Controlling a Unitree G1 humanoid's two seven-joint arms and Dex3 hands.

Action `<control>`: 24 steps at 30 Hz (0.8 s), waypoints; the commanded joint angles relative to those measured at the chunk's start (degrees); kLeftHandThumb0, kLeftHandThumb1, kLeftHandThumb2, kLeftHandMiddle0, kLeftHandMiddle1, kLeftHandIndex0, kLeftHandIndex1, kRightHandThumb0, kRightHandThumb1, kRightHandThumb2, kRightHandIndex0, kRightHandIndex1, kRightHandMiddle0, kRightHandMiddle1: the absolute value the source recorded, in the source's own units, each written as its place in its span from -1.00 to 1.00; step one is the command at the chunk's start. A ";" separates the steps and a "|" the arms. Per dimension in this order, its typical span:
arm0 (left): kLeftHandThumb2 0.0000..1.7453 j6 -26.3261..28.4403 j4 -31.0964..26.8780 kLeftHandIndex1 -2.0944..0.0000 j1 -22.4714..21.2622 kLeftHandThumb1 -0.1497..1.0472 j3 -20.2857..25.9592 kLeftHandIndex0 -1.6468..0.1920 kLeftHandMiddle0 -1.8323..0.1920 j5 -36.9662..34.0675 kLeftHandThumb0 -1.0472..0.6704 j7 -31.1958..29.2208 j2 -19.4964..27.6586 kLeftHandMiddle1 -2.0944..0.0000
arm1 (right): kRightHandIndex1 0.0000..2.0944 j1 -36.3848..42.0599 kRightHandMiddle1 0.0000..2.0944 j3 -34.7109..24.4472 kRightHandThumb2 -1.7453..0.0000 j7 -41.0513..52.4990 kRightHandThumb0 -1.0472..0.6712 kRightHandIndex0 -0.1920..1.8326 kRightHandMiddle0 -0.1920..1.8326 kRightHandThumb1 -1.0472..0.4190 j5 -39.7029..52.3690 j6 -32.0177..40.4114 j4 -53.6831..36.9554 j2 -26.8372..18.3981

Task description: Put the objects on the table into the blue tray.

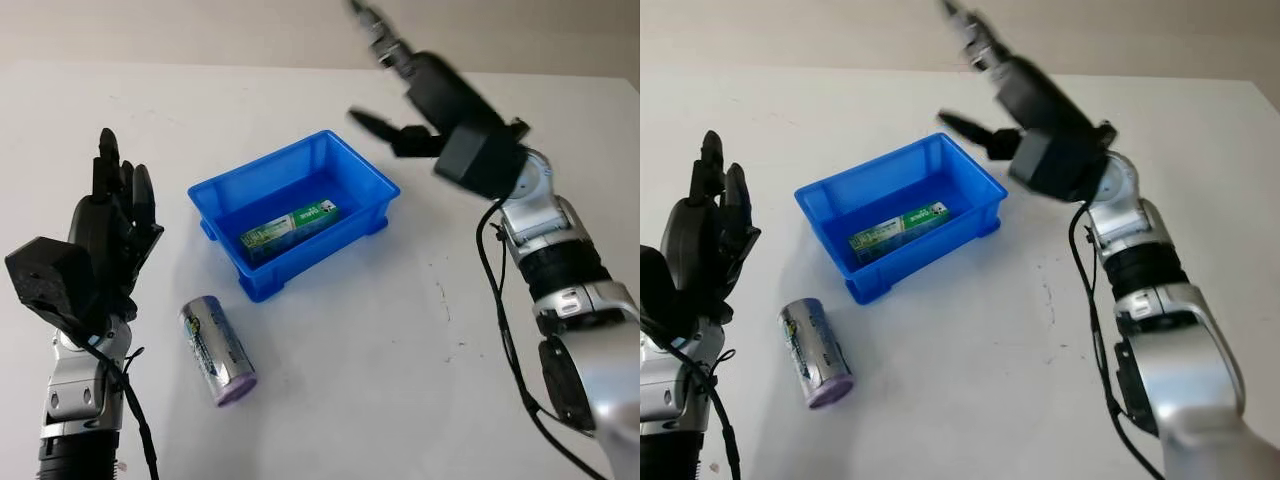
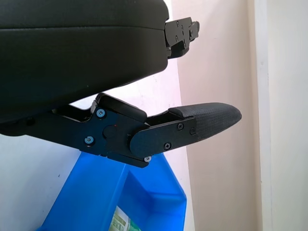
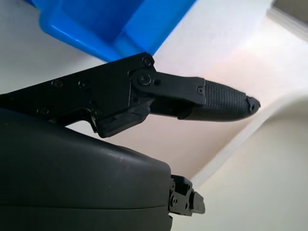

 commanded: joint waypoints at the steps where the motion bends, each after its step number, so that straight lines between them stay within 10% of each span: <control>1: -0.25 -0.51 -0.37 0.95 0.69 1.00 0.33 0.98 0.96 0.26 -0.69 -0.30 0.53 0.95 | -1.00 4.77 -1.00 -2.38 0.22 -1.19 -0.76 -1.00 -1.00 -1.00 2.20 6.47 -6.58 1.64; 24: -0.26 -0.69 1.46 0.95 -0.92 1.00 0.44 0.98 0.97 -0.25 -0.71 -1.44 0.76 0.95 | -1.00 22.00 -1.00 -11.30 0.12 -5.62 -0.64 -1.00 -1.00 -1.00 14.59 20.60 -24.36 9.02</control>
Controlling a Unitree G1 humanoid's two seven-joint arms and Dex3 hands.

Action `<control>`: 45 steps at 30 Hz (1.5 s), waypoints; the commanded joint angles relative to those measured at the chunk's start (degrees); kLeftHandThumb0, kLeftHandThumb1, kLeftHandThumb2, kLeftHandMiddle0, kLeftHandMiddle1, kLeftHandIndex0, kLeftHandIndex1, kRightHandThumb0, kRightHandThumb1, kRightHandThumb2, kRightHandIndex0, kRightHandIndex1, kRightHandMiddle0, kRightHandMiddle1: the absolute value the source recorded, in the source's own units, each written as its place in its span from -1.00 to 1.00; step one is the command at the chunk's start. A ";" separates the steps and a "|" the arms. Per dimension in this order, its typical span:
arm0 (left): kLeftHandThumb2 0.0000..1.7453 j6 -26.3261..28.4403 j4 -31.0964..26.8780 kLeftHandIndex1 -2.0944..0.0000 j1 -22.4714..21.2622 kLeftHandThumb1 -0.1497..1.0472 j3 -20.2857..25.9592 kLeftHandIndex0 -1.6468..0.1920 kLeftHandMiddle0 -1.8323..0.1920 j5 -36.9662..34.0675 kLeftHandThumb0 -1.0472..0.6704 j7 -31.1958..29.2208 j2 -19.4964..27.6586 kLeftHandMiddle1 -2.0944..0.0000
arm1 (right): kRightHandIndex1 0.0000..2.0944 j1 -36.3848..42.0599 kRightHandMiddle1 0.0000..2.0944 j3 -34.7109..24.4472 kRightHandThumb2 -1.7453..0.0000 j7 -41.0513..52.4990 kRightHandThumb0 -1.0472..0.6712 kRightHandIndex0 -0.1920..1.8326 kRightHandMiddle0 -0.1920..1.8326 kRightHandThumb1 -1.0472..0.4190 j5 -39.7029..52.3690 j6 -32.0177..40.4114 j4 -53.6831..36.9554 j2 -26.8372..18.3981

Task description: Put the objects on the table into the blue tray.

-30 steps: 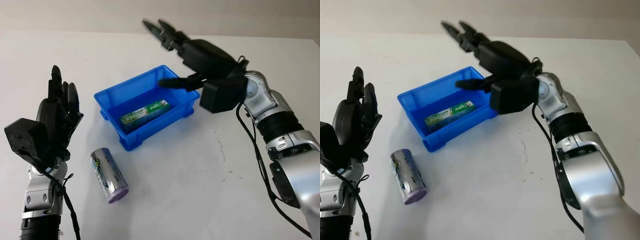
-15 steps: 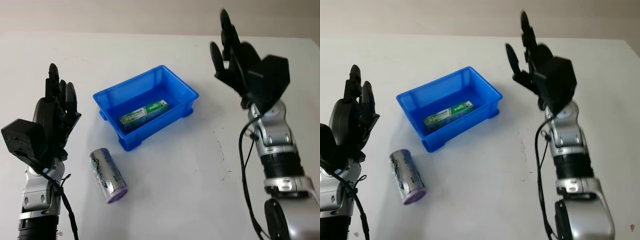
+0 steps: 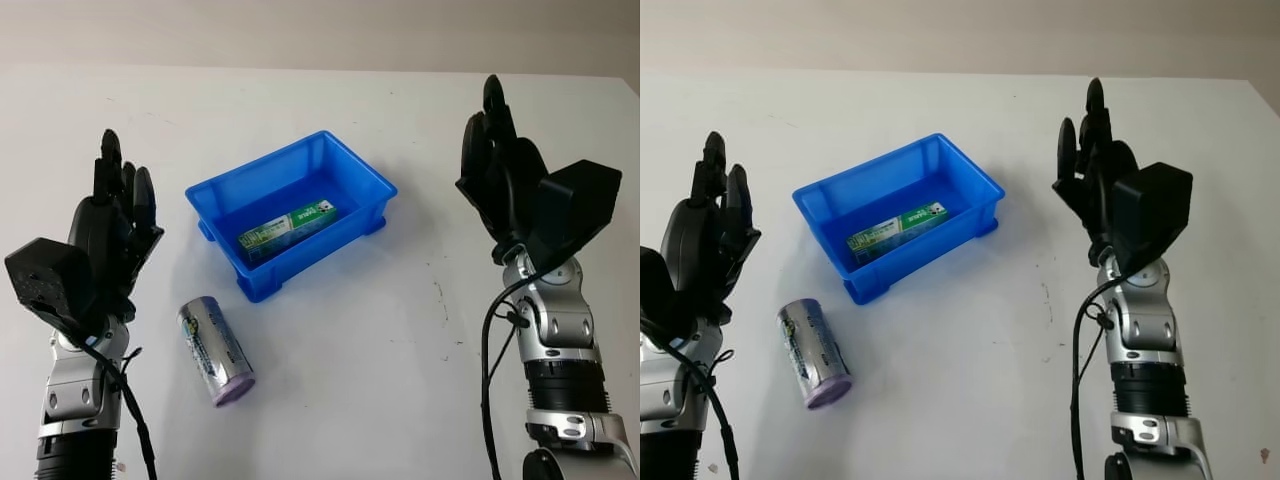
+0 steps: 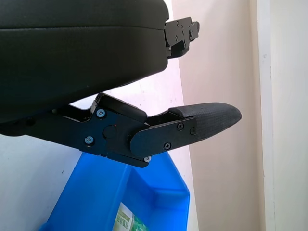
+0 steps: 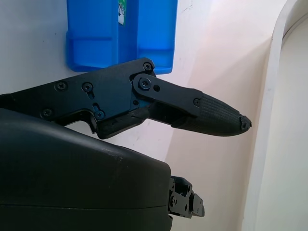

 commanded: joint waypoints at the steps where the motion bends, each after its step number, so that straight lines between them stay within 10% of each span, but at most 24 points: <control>1: -0.26 -0.12 -0.24 0.95 -0.57 1.00 0.42 0.99 0.97 -0.21 -0.71 -0.22 0.60 0.95 | -1.00 0.39 -1.00 -0.14 0.12 -0.35 -0.64 -1.00 -1.00 -1.00 0.26 0.84 -1.48 0.43; 14: -0.32 -1.90 -2.36 0.95 0.23 1.00 0.96 0.98 0.96 -1.06 -0.70 -2.82 2.25 0.94 | -1.00 -0.93 -1.00 0.06 0.14 0.12 -0.64 -1.00 -1.00 -1.00 -0.12 -0.95 0.58 1.06; 20: -0.70 -8.85 -9.19 0.94 2.06 0.99 1.71 0.94 0.94 2.18 -0.62 -12.26 12.95 0.95 | -1.00 -1.28 -1.00 0.28 0.15 0.27 -0.65 -1.00 -1.00 -1.00 -0.27 -1.50 1.23 1.24; 32: -0.94 2.33 -33.22 0.93 3.22 0.75 2.86 0.74 0.77 4.12 -0.54 -30.94 35.04 0.93 | -1.00 -1.62 -1.00 0.68 0.16 0.90 -0.66 -1.00 -1.00 -1.00 -0.32 -3.22 2.88 1.18; 45: -0.95 -10.27 -28.49 0.85 -0.92 0.65 -3.84 0.49 0.56 2.26 -0.48 -45.67 40.53 0.90 | -1.00 -1.56 -1.00 0.89 0.15 0.92 -0.64 -1.00 -1.00 -1.00 -0.37 -3.16 2.78 1.33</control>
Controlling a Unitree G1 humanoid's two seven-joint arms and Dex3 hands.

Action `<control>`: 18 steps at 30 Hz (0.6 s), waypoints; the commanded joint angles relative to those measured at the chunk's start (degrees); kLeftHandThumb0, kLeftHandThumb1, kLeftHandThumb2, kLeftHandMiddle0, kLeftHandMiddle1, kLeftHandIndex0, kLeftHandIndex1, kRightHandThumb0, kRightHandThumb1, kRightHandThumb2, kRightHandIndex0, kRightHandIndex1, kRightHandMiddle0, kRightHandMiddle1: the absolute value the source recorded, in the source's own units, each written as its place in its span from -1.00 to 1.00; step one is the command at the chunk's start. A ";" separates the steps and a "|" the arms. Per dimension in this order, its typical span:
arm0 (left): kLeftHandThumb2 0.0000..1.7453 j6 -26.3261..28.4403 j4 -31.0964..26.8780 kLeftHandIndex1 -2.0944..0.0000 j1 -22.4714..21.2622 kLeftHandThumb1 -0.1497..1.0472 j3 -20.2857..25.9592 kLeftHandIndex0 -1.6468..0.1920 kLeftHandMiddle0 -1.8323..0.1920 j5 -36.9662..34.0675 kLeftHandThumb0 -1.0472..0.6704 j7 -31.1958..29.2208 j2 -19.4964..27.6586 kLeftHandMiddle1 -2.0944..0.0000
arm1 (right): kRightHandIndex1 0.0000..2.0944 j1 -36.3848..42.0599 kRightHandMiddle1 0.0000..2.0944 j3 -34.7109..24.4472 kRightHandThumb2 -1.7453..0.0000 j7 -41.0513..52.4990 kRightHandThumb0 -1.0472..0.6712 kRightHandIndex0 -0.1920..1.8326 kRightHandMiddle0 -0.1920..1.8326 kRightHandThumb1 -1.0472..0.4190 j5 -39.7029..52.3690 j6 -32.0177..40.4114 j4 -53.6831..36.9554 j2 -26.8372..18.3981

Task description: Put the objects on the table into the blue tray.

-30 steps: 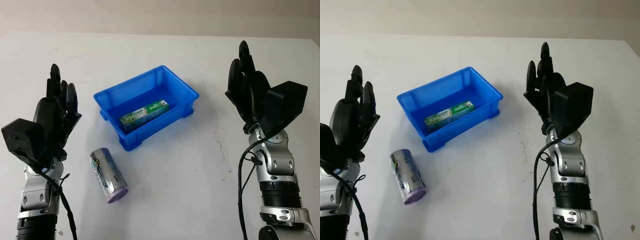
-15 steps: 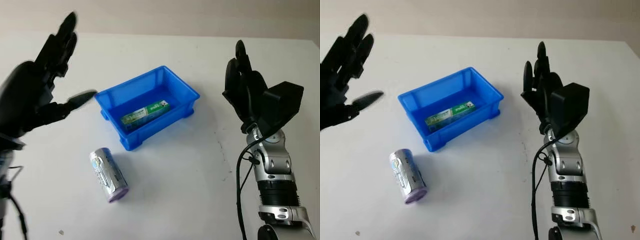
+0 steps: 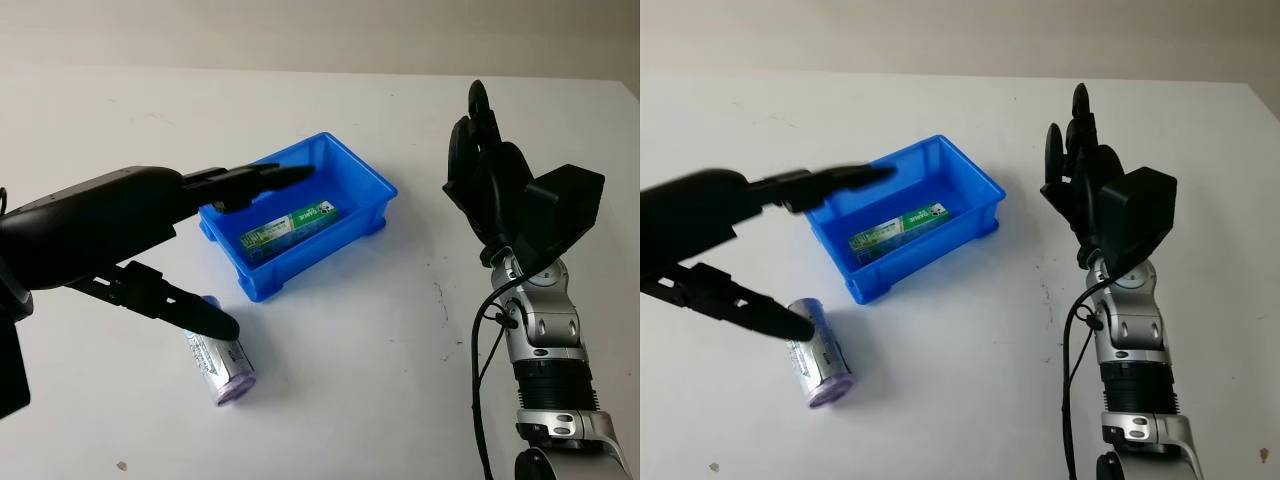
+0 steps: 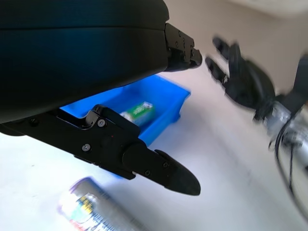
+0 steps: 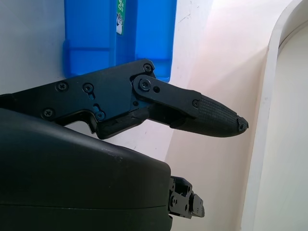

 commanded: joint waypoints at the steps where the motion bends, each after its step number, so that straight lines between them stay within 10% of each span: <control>1: -0.95 -1.21 0.47 0.83 -1.12 0.63 -0.73 0.45 0.53 -0.72 -0.46 -1.76 1.61 0.89 | -1.00 -0.69 -1.00 0.06 0.15 -0.02 -0.64 -1.00 -1.00 -1.00 -0.08 -0.38 -0.04 0.06; 18: -0.95 -8.79 -2.69 0.74 -0.68 0.47 3.18 0.22 0.21 -4.43 -0.30 -7.29 5.59 0.84 | -1.00 -0.64 -1.00 1.48 0.14 -1.39 -0.65 -1.00 -1.00 -1.00 -4.28 -3.70 1.30 -0.36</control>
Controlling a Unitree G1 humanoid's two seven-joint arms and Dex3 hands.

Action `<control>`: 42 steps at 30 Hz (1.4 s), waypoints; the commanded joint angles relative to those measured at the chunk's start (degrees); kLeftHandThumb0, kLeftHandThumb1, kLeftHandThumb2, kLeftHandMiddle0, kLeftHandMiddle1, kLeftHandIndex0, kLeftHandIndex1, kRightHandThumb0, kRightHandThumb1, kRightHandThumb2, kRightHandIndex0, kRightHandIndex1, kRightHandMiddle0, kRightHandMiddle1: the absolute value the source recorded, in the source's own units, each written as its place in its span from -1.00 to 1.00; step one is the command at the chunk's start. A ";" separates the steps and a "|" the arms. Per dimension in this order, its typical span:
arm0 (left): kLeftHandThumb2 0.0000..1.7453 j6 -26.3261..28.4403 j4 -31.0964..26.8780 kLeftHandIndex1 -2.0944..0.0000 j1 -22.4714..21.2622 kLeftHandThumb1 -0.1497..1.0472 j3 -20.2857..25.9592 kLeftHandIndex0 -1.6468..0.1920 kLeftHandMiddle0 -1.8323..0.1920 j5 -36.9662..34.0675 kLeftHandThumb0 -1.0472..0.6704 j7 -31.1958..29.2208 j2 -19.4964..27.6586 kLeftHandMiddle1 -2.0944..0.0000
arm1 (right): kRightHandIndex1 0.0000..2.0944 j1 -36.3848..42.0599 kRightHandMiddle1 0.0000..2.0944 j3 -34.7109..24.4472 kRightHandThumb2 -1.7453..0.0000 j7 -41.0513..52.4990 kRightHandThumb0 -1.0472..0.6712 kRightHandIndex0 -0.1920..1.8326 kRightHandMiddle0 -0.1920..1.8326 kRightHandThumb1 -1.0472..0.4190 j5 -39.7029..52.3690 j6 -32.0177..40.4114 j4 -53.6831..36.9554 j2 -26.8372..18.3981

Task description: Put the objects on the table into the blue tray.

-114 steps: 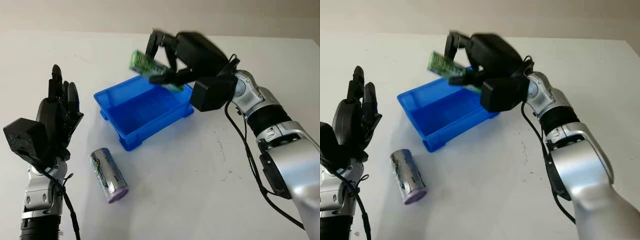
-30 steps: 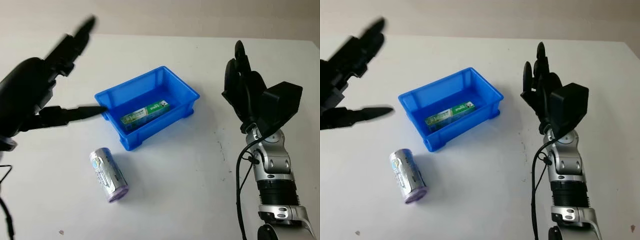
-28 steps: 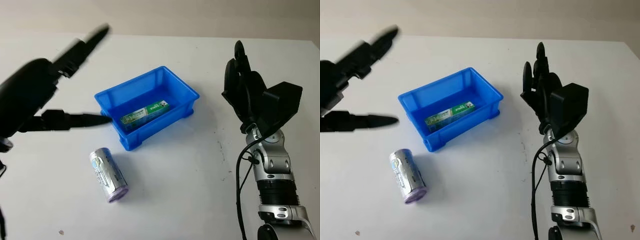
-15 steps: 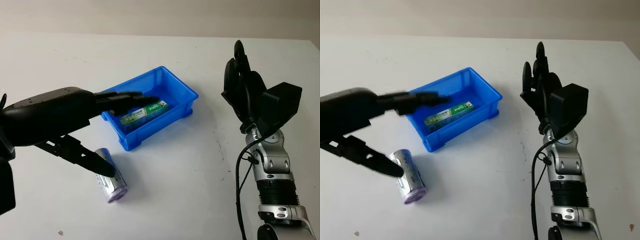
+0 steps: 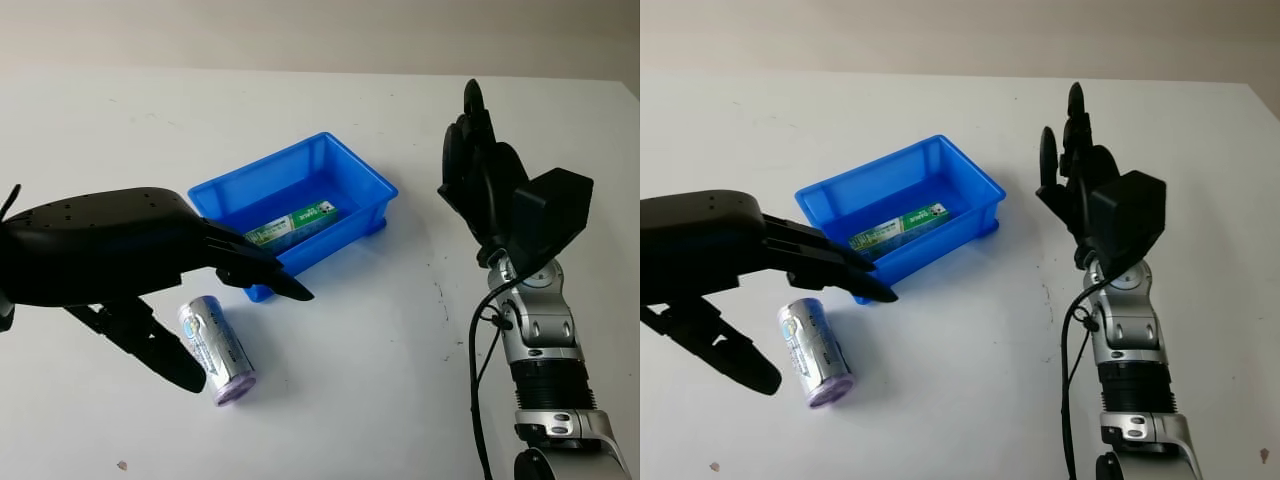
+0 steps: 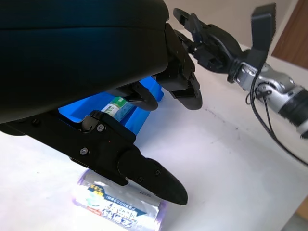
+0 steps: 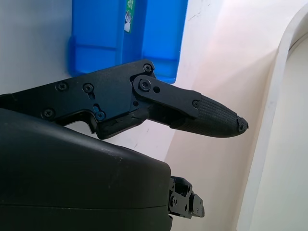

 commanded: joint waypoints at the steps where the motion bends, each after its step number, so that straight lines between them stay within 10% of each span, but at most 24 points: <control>1: -0.95 -0.62 -0.97 0.74 0.31 0.46 0.94 0.20 0.19 -0.59 -0.29 -0.59 1.24 0.84 | -1.00 -0.58 -1.00 0.19 0.15 -0.45 -0.65 -1.00 -1.00 -1.00 -0.40 -1.02 -0.26 -0.23; 21: -0.94 -2.47 0.56 0.70 3.80 0.46 -0.32 0.13 0.10 3.80 -0.31 0.57 0.52 0.84 | -1.00 -0.01 -1.00 0.26 0.16 -0.46 -0.64 -1.00 -1.00 -1.00 -0.34 -1.63 -0.15 0.21; 42: -0.94 -15.75 8.59 0.71 7.48 0.44 -6.97 0.11 0.06 19.00 -0.22 10.66 -4.64 0.87 | -1.00 0.67 -1.00 -0.36 0.15 1.14 -0.63 -1.00 -1.00 -1.00 1.09 -1.63 -1.45 0.35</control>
